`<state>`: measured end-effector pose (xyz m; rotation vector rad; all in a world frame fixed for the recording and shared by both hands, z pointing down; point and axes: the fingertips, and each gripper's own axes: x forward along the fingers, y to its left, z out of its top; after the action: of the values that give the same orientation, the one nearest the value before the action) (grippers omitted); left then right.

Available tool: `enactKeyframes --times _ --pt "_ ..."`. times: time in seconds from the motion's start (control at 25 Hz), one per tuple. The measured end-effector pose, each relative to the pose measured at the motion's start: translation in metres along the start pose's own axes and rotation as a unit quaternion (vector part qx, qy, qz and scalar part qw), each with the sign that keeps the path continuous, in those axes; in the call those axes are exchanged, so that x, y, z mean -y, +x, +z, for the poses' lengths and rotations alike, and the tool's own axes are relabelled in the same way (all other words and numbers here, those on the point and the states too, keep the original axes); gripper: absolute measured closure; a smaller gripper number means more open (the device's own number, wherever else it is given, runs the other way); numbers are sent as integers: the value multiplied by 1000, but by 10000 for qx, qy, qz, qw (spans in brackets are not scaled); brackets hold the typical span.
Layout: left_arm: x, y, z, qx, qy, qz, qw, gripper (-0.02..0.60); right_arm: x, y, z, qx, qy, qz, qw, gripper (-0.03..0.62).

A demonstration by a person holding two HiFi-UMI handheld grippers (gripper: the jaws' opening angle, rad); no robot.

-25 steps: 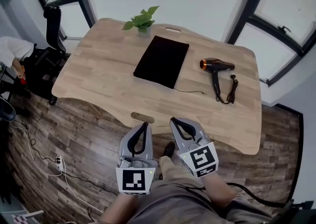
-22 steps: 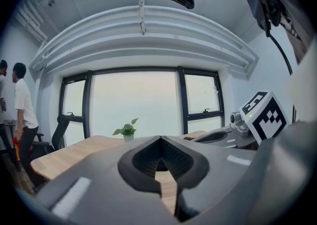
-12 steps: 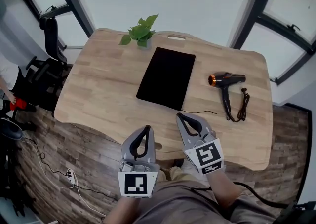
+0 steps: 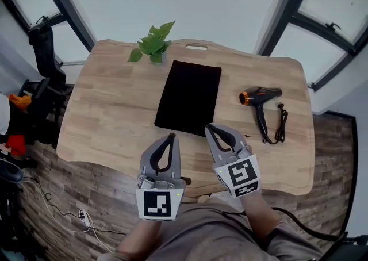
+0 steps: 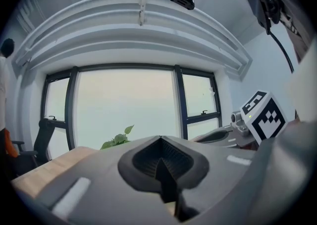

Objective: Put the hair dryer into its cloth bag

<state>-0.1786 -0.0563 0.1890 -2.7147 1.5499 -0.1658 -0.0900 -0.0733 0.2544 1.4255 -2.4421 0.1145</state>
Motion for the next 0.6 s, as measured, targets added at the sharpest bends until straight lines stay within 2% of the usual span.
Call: enactKeyframes --times 0.28,0.6 --pt "-28 39 -12 -163 -305 -359 9988 581 3 40 -12 -456 164 -23 9988 545" --pt "-40 75 -75 -746 -497 -717 9934 581 -10 81 -78 -1297 278 316 9907 536"
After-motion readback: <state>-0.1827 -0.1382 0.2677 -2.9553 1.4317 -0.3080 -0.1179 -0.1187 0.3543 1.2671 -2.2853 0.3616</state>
